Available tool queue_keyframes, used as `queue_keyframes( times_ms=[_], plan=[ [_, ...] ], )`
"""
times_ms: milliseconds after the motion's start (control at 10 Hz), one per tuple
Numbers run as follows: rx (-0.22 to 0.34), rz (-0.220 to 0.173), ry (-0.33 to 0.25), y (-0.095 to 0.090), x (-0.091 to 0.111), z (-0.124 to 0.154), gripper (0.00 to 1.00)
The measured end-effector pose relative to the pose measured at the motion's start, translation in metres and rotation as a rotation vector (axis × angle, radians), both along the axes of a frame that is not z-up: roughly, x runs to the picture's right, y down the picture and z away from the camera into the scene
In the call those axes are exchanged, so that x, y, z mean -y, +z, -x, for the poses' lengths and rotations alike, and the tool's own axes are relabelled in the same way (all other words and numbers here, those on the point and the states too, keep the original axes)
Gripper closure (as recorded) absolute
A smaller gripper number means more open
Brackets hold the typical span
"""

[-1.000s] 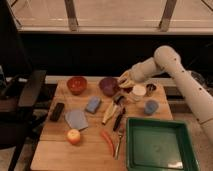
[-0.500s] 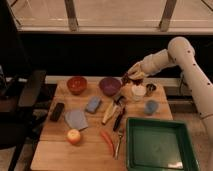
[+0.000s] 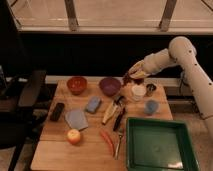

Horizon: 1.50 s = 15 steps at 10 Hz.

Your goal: Place grapes in paper cup

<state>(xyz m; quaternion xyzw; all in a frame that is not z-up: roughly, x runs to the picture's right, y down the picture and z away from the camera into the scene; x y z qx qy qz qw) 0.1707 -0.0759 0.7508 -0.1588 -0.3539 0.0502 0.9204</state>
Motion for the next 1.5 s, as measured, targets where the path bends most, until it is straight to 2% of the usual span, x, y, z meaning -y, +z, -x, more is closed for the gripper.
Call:
queue_keyframes(
  times_ms=[200, 300, 500, 800, 900, 1100, 1200, 1500],
  plan=[
    [-0.05, -0.024, 0.038, -0.002, 0.001, -0.032, 1.0],
    [-0.066, -0.027, 0.043, -0.002, 0.001, -0.039, 1.0],
    [-0.124, -0.011, 0.025, 0.005, -0.004, -0.047, 1.0],
    [-0.141, 0.021, -0.002, 0.016, -0.017, -0.048, 1.0],
    [-0.145, 0.042, -0.011, 0.025, -0.025, -0.047, 1.0],
    [-0.15, 0.073, -0.006, 0.035, -0.035, -0.052, 0.98],
    [-0.15, 0.086, -0.004, 0.038, -0.038, -0.053, 0.91],
    [-0.159, 0.112, 0.003, 0.047, -0.042, -0.058, 0.59]
  ],
)
